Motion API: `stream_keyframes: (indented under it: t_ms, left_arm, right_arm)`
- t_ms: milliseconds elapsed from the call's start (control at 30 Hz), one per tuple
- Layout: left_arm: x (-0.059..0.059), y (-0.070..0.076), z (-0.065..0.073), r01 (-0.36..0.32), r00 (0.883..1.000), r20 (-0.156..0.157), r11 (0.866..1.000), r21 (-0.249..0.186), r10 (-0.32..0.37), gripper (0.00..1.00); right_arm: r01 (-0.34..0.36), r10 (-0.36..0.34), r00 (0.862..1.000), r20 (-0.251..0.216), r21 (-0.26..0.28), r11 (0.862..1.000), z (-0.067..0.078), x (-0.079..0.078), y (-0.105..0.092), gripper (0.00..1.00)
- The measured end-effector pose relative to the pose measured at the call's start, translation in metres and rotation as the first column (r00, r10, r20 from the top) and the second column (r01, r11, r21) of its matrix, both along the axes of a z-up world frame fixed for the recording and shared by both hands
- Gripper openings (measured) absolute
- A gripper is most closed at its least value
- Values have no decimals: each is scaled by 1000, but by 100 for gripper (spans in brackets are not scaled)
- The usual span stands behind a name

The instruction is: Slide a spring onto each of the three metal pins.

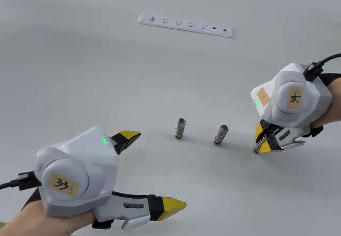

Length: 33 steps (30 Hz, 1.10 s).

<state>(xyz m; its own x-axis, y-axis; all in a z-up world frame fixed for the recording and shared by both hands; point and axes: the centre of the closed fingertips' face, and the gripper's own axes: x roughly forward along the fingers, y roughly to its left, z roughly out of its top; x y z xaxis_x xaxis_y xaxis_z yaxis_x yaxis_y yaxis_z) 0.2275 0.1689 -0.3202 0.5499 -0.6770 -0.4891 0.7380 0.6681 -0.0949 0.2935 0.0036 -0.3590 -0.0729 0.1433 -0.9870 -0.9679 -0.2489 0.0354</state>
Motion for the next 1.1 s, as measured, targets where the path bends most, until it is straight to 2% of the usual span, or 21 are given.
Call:
stream_keyframes:
  t_ms: [167, 333, 567, 667, 767, 933, 967, 1033, 1100]
  left_arm:
    - [0, 0, 2, 3, 1000, 6, 1000, 1, -3, 89]
    - [1, 0, 4, 1, 1000, 12, 1000, 0, -1, 89]
    - [3, 0, 6, 2, 1000, 18, 1000, -2, -2, 89]
    - [3, 0, 7, 3, 1000, 22, 1000, -1, -3, 89]
    - [4, 0, 9, 3, 1000, 26, 1000, -2, -3, 89]
    - [3, -1, 10, 12, 999, 29, 1000, 6, -13, 89]
    - [3, -1, 10, 12, 999, 31, 1000, 5, -12, 89]
    - [3, -1, 10, 10, 1000, 29, 1000, 5, -10, 89]
    - [3, 0, 11, 14, 999, 33, 1000, 12, -14, 89]
  right_arm:
    - [38, -39, 999, 9, 30, 999, 1, 3, 2, 39]
    - [84, -85, 996, 0, 90, 992, 3, 0, 8, 65]
    - [157, -157, 987, -16, 185, 970, 7, -6, 14, 94]
    - [183, -184, 983, -15, 216, 959, 9, -8, 14, 99]
    - [226, -227, 974, -23, 246, 943, 12, -10, 13, 99]
    - [261, -270, 963, -9, 288, 921, 19, -12, 8, 99]
    - [264, -276, 961, -5, 311, 913, 22, -14, 8, 99]
    - [304, -314, 949, -23, 335, 892, 26, -18, 6, 99]
    - [322, -336, 942, -23, 350, 880, 27, -19, 3, 99]
